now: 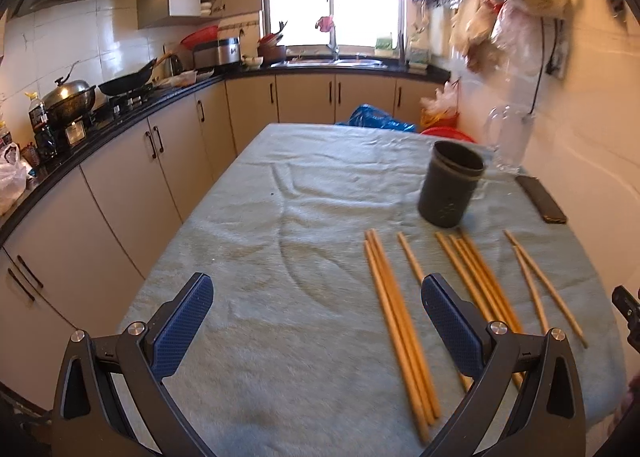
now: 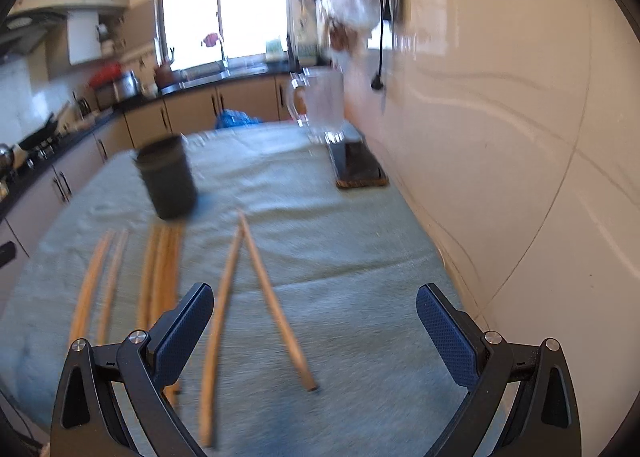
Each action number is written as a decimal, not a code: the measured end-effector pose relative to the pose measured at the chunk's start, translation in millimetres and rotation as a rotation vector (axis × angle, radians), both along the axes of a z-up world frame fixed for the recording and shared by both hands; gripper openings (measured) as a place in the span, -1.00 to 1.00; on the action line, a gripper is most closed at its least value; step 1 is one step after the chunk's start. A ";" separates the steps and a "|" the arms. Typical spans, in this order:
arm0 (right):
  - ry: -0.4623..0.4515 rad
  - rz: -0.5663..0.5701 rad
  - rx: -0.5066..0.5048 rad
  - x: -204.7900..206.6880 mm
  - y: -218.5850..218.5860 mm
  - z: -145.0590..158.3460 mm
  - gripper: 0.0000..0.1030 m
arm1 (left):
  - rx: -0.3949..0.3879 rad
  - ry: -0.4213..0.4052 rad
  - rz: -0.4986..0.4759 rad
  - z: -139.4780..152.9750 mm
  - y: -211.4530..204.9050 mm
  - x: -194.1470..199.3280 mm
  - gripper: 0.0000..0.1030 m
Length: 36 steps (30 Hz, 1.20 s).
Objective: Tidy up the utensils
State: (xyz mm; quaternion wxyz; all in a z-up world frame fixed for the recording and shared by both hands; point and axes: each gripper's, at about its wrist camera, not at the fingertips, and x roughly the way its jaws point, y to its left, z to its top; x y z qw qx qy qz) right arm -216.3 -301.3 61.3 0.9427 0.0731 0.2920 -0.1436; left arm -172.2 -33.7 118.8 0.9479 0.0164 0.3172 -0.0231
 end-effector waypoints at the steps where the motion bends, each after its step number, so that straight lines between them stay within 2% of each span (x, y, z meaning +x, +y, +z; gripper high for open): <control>1: -0.024 -0.001 0.002 -2.9 5.3 4.4 0.99 | 0.003 -0.010 -0.008 2.6 -4.6 -6.8 1.00; 5: -0.109 -0.006 -0.010 -20.1 25.4 19.1 0.99 | 0.017 -0.045 -0.032 11.7 -12.4 -28.2 1.00; 12: -0.195 -0.026 -0.081 -41.5 46.0 35.1 1.00 | 0.032 -0.126 -0.033 21.4 -23.6 -58.2 1.00; 19: -0.238 -0.033 -0.076 -58.9 46.7 43.1 1.00 | 0.086 -0.300 0.028 48.8 -31.0 -98.4 1.00; 23: -0.259 -0.024 -0.081 -67.4 51.2 47.0 1.00 | 0.084 -0.368 0.033 65.6 -26.2 -120.8 1.00; 29: -0.296 -0.032 -0.092 -81.4 52.5 53.6 1.00 | 0.063 -0.374 0.005 72.8 -32.1 -138.7 1.00; 36: -0.318 -0.071 -0.135 -93.2 52.7 54.4 1.00 | 0.031 -0.283 -0.038 54.0 -41.1 -132.8 1.00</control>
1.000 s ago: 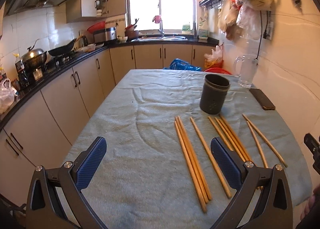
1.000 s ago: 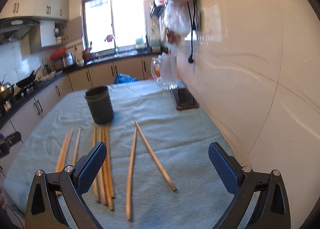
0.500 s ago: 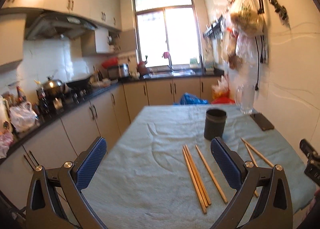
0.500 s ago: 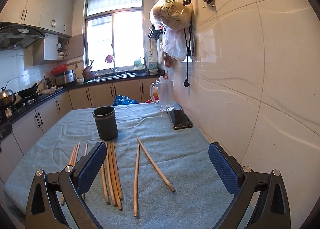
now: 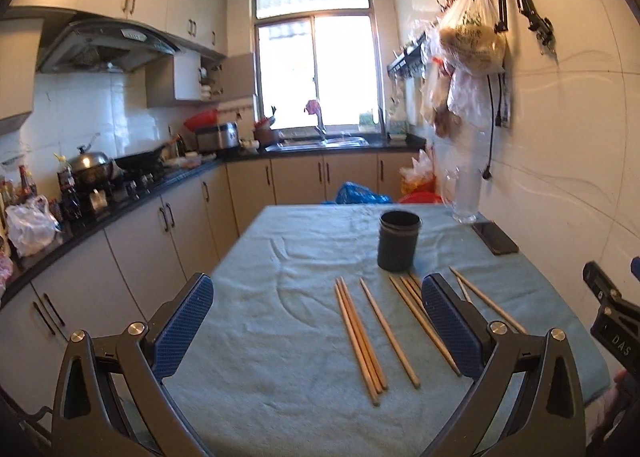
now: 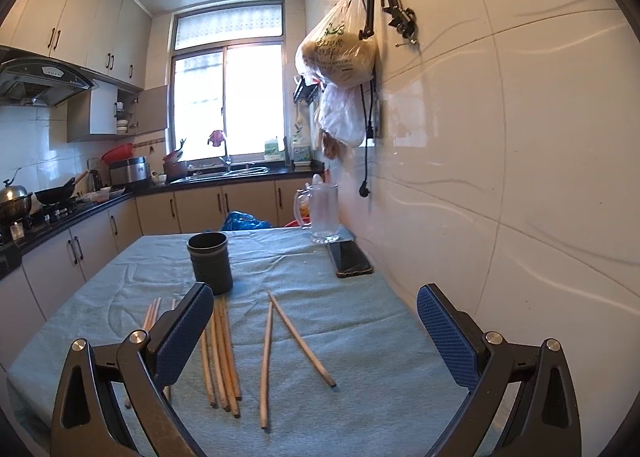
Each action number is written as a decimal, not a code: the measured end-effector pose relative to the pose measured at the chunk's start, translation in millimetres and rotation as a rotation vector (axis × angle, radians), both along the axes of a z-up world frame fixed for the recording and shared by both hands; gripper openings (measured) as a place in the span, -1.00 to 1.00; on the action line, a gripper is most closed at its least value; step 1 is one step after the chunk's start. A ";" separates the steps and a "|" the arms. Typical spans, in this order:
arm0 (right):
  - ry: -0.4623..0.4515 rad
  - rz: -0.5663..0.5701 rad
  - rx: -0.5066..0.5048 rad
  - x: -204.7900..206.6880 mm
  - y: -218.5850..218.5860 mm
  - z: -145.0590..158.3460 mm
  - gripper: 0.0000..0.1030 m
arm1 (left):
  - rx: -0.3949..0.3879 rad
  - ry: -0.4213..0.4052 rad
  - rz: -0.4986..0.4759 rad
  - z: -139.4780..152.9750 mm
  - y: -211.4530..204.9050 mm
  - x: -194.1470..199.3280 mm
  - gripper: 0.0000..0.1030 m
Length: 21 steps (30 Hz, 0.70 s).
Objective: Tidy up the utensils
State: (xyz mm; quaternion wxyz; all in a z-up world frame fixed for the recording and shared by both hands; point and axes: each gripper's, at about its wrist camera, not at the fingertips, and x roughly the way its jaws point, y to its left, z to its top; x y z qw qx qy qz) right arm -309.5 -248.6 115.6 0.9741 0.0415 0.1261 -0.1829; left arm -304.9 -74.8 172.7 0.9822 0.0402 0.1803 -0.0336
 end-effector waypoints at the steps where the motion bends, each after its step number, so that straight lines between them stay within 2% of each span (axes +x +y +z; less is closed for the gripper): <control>1: -0.003 -0.006 -0.006 -0.9 -0.1 -0.9 1.00 | -0.001 0.015 -0.005 -3.1 -1.7 1.7 1.00; 7: 0.003 -0.001 0.005 -0.3 -3.5 -3.6 1.00 | -0.043 0.107 -0.039 -18.6 1.2 18.6 1.00; 11: 0.016 0.009 -0.003 3.8 -2.6 -5.0 1.00 | -0.064 0.141 -0.046 -24.4 1.8 26.4 1.00; 21: 0.095 0.043 0.013 29.7 -2.1 -23.0 1.00 | -0.050 0.227 -0.063 -48.2 -3.0 50.6 1.00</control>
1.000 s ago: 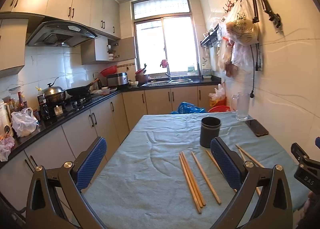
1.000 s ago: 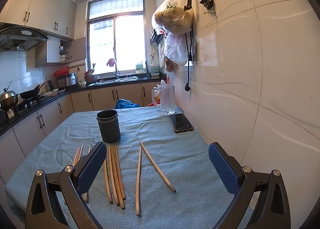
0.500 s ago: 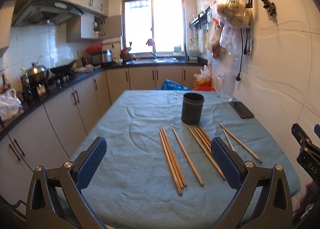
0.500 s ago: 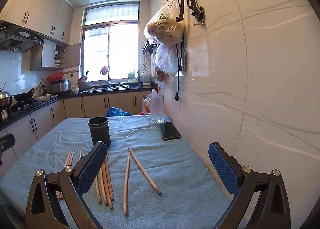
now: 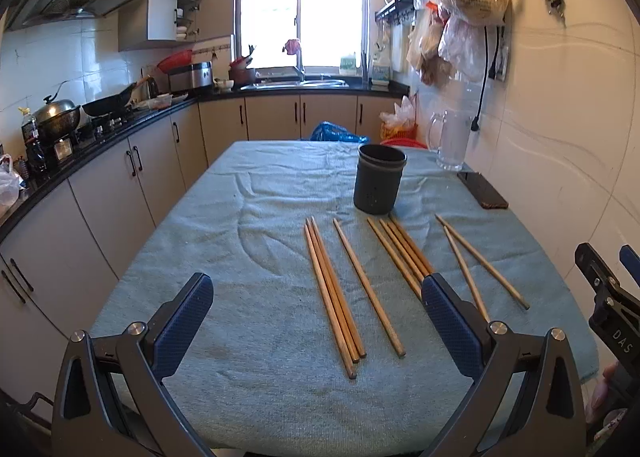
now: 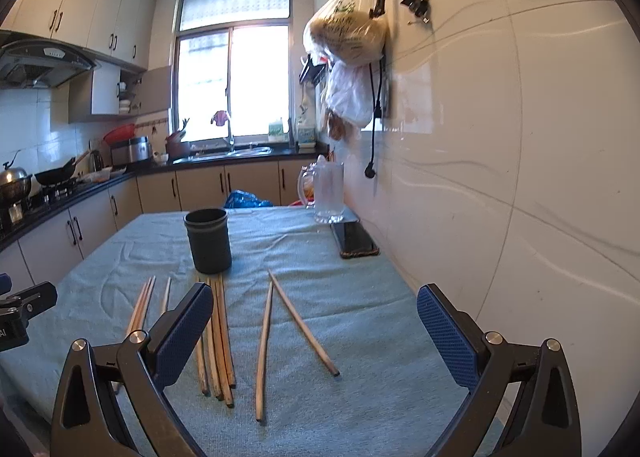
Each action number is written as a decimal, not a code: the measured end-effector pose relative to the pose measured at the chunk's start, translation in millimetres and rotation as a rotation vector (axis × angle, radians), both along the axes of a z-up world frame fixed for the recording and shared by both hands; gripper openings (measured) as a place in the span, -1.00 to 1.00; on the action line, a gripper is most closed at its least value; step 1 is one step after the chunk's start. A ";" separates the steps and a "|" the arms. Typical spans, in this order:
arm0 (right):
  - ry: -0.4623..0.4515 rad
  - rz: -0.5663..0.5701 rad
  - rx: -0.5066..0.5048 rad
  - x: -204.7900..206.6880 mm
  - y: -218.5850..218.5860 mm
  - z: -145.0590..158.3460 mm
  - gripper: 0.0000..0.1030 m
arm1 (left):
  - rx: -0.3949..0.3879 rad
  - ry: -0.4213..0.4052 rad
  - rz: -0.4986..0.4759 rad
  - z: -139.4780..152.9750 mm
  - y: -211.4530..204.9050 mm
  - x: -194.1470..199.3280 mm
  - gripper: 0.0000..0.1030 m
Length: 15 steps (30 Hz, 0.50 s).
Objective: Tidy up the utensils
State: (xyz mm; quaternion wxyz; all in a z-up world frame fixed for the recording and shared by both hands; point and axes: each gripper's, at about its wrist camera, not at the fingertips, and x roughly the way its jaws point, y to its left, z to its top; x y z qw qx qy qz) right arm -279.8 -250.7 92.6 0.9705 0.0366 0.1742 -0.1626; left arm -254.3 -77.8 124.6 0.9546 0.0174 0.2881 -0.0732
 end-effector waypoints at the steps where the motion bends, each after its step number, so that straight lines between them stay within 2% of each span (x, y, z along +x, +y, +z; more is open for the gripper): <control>1: 0.009 0.003 0.002 3.2 -0.6 -2.5 1.00 | 0.002 0.006 -0.001 -1.8 -0.7 2.1 1.00; 15: 0.070 0.008 0.029 27.6 -4.2 -22.7 1.00 | 0.024 0.012 0.002 -12.2 -6.6 16.9 1.00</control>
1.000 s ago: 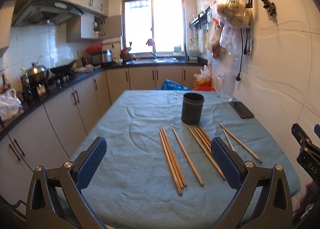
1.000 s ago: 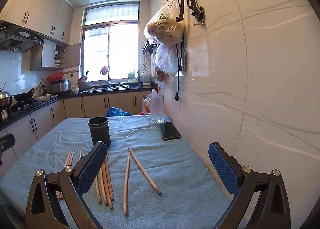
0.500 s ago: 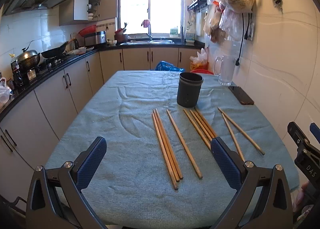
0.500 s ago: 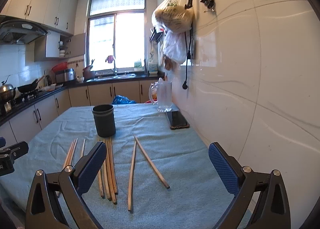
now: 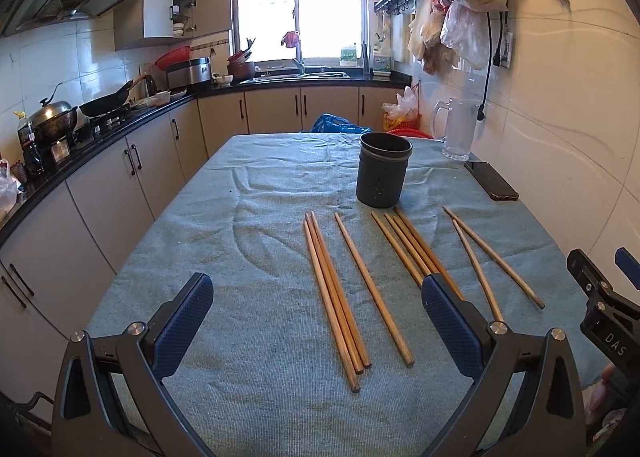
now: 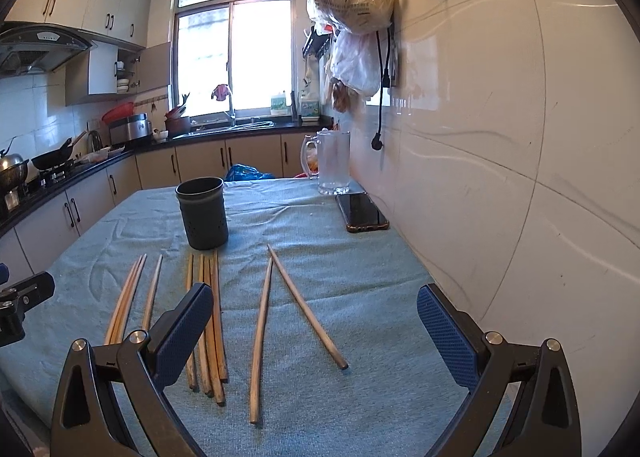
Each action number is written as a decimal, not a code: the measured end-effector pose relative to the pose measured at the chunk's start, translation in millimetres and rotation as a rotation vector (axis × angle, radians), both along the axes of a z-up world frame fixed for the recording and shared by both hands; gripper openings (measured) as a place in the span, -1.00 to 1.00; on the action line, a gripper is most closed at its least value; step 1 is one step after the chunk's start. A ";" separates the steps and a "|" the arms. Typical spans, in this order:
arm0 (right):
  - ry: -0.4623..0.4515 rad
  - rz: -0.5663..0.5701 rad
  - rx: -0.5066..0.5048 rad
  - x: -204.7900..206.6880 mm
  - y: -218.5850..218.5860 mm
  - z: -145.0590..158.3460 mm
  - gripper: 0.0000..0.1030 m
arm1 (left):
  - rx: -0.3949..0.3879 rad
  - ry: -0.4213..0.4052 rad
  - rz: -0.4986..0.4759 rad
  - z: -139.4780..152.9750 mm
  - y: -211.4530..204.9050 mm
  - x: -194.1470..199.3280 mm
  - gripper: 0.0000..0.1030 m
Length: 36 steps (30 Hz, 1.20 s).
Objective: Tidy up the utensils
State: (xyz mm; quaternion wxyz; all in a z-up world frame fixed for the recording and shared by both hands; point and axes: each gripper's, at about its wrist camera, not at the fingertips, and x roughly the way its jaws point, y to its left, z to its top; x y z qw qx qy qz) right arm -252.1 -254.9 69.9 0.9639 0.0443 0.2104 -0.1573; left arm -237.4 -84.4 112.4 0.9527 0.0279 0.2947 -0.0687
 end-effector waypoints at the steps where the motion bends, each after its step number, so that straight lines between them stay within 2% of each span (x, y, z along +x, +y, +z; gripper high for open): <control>1: -0.002 0.001 0.000 -0.2 0.5 0.1 1.00 | -0.001 -0.002 0.000 -0.1 0.2 0.2 1.00; 15: -0.045 0.018 -0.035 -10.3 8.4 11.8 1.00 | -0.017 -0.081 -0.005 18.1 10.0 -10.5 1.00; 19: -0.018 0.052 -0.065 -0.5 4.0 13.0 1.00 | -0.023 -0.020 0.016 15.7 27.6 14.3 1.00; 24: 0.059 0.090 -0.056 20.0 -12.1 4.8 1.00 | -0.058 0.077 0.017 -4.6 42.3 45.9 0.96; 26: 0.090 0.102 -0.039 28.2 -18.6 -0.5 1.00 | -0.060 0.130 0.001 -16.4 42.0 60.4 0.64; 30: 0.140 0.124 -0.012 41.3 -26.0 -11.1 1.00 | -0.063 0.234 -0.047 -41.7 34.5 88.5 0.21; 33: 0.168 0.120 0.005 47.4 -29.8 -20.4 1.00 | -0.067 0.283 -0.073 -58.6 26.4 104.4 -0.09; 35: 0.178 0.118 0.021 50.2 -32.1 -25.3 1.00 | -0.062 0.328 -0.080 -71.9 21.2 115.5 -0.48; 36: 0.183 0.117 0.029 51.5 -33.2 -27.9 1.00 | -0.062 0.352 -0.084 -77.8 18.9 120.3 -0.55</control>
